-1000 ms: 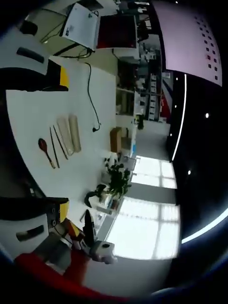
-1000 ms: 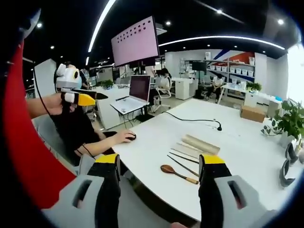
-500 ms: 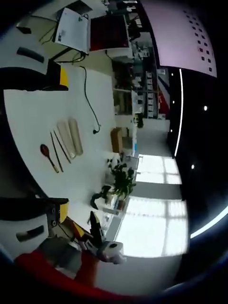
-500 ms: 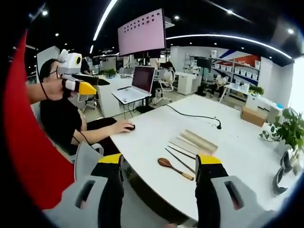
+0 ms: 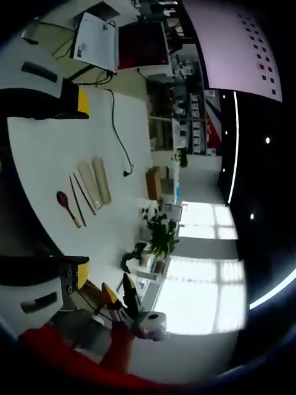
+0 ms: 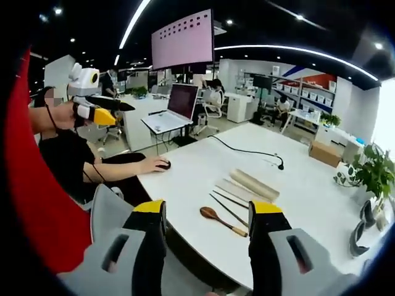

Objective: Arrange the utensils inside the cutlery case until each visible utensil rests in its matching compartment.

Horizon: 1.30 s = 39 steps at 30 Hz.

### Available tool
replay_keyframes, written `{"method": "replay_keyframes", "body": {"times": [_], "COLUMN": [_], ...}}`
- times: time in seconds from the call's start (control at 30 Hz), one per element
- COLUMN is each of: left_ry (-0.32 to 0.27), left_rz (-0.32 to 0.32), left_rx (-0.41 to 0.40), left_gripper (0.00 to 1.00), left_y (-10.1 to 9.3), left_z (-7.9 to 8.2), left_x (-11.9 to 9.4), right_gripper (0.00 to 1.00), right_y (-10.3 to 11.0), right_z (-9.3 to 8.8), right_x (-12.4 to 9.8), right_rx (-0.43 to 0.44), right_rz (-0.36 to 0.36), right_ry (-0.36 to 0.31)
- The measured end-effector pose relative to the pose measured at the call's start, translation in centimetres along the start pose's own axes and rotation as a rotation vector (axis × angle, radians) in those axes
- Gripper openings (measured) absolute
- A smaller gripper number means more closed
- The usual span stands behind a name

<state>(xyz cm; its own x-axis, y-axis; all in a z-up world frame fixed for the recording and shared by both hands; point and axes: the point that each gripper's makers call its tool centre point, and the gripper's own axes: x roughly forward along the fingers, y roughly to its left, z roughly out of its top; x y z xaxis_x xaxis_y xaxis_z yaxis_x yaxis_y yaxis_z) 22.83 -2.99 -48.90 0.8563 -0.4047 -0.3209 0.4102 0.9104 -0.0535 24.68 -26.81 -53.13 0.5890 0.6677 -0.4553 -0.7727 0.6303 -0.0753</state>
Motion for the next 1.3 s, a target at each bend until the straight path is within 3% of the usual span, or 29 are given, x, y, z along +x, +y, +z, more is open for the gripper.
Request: {"method": "replay_keyframes", "body": {"times": [0.33, 0.47, 0.53, 0.63, 0.8, 0.97, 1.1, 1.17, 1.2, 1.3], "left_ry": [-0.008, -0.064, -0.034, -0.008, -0.043, -0.038, -0.001, -0.010, 0.018, 0.052], "left_rz": [-0.039, -0.083, -0.028, 0.079, 0.110, 0.104, 0.064, 0.055, 0.060, 0.066], "left_rx": [-0.022, -0.068, -0.054, -0.013, -0.026, -0.064, -0.129, -0.095, -0.074, -0.082], "left_gripper": [0.95, 0.97, 0.99, 0.97, 0.97, 0.98, 0.99, 1.00, 0.99, 0.99], "left_y": [0.6, -0.3, 0.2, 0.8, -0.2, -1.1, -1.7, -1.6, -1.2, -0.8], "left_z": [-0.4, -0.1, -0.6, -0.8, 0.1, 0.1, -0.7, -0.8, -1.4, -1.9], "left_x": [-0.4, -0.1, 0.0, -0.1, 0.2, 0.9, 1.3, 1.5, 1.7, 1.9], "right_gripper": [0.45, 0.45, 0.44, 0.43, 0.41, 0.42, 0.44, 0.45, 0.45, 0.44], "right_y": [-0.4, -1.6, -2.5, -3.3, -3.9, -4.5, -4.5, -4.2, -4.1, -4.7], "right_z": [0.1, -0.2, -0.9, -1.2, -1.2, -1.2, 0.3, 1.6, 1.9, 1.5], "right_x": [1.1, 2.3, 2.9, 4.0, 5.3, 6.5, 6.8, 6.9, 6.9, 7.4], "right_rx": [-0.047, -0.046, -0.060, -0.087, -0.072, -0.046, 0.010, 0.021, 0.013, -0.003], "right_rz": [0.013, 0.037, 0.029, 0.064, 0.140, 0.162, 0.178, 0.203, 0.213, 0.177], "right_ry": [0.049, 0.070, 0.118, 0.122, 0.112, 0.112, 0.086, 0.031, 0.018, 0.042]}}
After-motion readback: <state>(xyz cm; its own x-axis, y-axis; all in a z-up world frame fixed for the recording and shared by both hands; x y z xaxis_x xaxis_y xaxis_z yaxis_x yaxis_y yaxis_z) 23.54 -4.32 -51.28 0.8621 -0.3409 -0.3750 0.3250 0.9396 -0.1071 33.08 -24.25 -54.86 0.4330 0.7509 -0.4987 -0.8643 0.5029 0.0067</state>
